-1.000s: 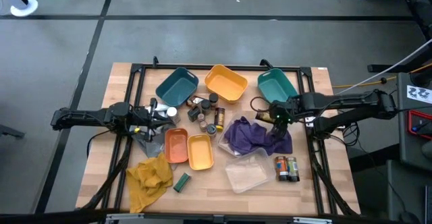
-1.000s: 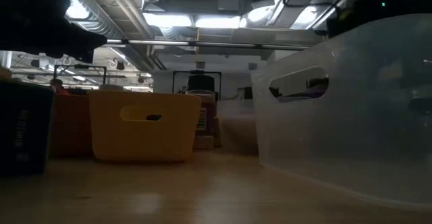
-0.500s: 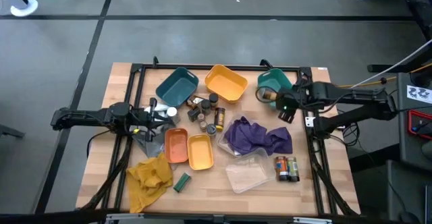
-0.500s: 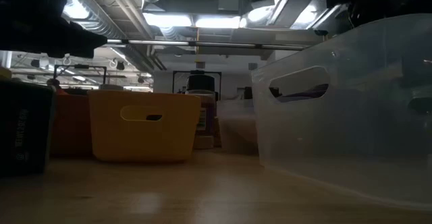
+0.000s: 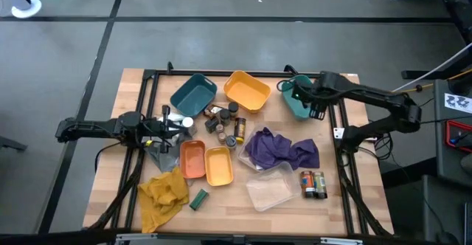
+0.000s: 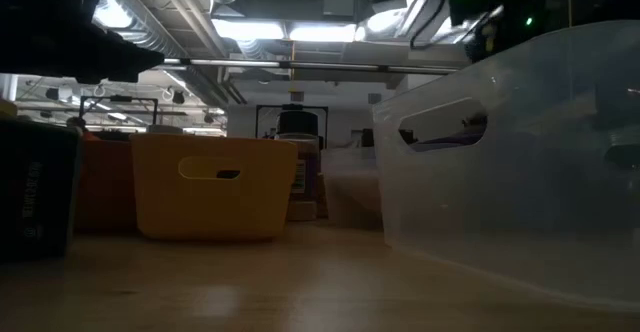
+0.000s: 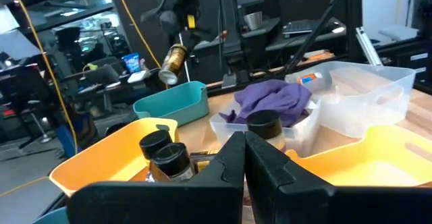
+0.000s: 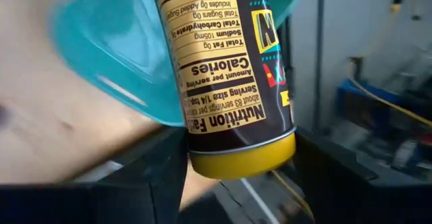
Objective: Sort spices by type
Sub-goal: Put the yellow spice bottle into the blue bin
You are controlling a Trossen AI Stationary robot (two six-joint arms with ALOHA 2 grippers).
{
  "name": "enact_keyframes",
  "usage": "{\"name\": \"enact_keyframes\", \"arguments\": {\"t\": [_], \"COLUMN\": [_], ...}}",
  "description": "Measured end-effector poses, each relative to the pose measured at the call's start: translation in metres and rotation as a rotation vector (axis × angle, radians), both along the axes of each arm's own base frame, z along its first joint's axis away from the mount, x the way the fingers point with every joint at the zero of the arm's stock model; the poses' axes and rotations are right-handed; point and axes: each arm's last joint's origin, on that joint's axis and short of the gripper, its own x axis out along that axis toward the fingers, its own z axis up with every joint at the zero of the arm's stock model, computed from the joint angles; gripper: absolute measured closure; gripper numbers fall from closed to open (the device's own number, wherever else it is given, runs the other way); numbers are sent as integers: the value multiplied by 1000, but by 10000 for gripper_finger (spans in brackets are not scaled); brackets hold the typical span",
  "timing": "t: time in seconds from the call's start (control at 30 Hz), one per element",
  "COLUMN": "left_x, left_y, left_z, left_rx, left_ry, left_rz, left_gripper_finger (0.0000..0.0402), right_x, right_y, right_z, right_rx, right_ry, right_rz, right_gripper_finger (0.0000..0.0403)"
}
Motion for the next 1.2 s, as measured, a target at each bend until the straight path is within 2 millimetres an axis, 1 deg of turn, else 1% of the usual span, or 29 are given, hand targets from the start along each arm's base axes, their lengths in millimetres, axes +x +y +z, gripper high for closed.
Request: {"name": "enact_keyframes", "arguments": {"t": [0.3, 0.37, 0.43, 0.6, 0.8, 1.2], "left_x": [0, 0, 0, 0, 0, 0], "left_y": [0, 0, 0, 0, 0, 0], "left_z": [0, 0, 0, 0, 0, 0], "left_rx": [-2, -2, -3, -8, -24, -28], "left_ry": [0, 1, 1, 1, 0, 2], "left_rz": [0, 0, 0, 0, 0, 0], "left_gripper_finger": [402, 402, 402, 402, 402, 402], "right_x": [16, 20, 24, 40, 52, 60], "right_y": [-43, -50, -57, -67, -74, -79], "right_z": [-33, -41, -50, -73, -90, -114], "right_rx": [-94, -88, -73, -39, -26, 57], "right_ry": [519, 625, 693, 738, 756, 795], "right_rz": [194, 243, 279, 343, 399, 448], "right_gripper_finger": [164, 164, 164, 164, 164, 164]}}
